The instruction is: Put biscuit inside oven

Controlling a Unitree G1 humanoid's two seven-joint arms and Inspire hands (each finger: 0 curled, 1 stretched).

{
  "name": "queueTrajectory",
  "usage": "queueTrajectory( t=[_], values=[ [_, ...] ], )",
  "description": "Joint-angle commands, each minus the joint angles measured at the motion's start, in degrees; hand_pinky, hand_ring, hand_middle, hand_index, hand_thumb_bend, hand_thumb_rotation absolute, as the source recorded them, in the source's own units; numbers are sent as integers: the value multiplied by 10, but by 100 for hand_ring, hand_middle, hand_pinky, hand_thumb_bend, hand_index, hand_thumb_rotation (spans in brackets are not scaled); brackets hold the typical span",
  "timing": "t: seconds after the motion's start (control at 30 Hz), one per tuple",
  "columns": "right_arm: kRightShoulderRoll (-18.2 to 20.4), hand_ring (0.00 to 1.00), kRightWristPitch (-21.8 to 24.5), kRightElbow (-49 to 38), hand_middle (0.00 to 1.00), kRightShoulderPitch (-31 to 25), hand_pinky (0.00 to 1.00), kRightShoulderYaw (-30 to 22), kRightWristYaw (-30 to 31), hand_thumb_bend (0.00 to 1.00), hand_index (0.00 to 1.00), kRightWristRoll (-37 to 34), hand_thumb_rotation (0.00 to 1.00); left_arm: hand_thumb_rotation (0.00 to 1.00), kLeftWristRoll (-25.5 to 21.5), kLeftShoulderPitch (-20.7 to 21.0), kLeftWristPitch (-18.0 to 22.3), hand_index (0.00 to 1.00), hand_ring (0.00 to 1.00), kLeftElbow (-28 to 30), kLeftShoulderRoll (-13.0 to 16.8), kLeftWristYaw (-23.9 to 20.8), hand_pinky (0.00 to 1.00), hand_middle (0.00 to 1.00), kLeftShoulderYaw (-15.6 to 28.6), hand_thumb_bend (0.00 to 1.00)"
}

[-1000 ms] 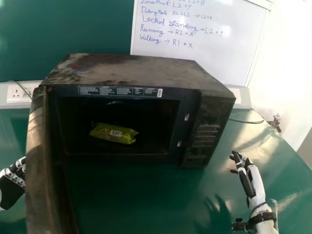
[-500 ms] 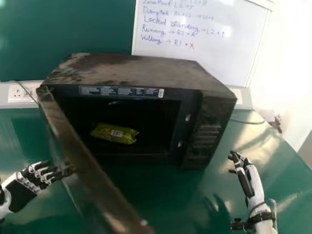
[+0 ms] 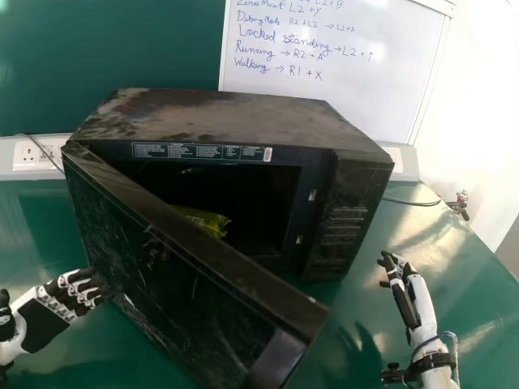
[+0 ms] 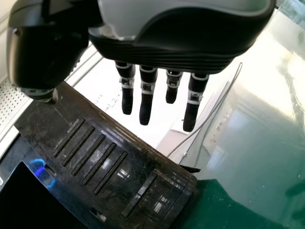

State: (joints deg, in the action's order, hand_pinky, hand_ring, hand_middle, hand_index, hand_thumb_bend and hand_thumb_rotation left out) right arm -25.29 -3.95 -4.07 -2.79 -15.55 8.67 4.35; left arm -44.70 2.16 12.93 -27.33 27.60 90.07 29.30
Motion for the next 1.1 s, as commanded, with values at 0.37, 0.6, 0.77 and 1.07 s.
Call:
queueTrajectory(
  t=[0.37, 0.6, 0.77, 1.07],
  values=[
    [4, 81, 9, -16, 85, 1, 73, -6, -3, 76, 89, -4, 61, 39, 8, 13, -3, 39, 33, -5, -9, -8, 20, 42, -4, 100],
    [6, 81, 12, -18, 85, 0, 74, -5, -7, 77, 88, -1, 61, 39, 39, 21, 24, 49, 38, -3, -24, -52, 21, 48, -16, 100],
    [8, 82, 16, -23, 85, -2, 74, -5, -8, 76, 88, 1, 60, 40, 56, 45, 40, 50, 40, -12, -25, -42, 23, 49, -36, 100],
    [10, 82, 23, -29, 85, -3, 74, -2, -9, 75, 88, 3, 61, 38, 67, 57, 39, 53, 41, 18, -35, -54, 24, 51, -71, 100]
  ],
)
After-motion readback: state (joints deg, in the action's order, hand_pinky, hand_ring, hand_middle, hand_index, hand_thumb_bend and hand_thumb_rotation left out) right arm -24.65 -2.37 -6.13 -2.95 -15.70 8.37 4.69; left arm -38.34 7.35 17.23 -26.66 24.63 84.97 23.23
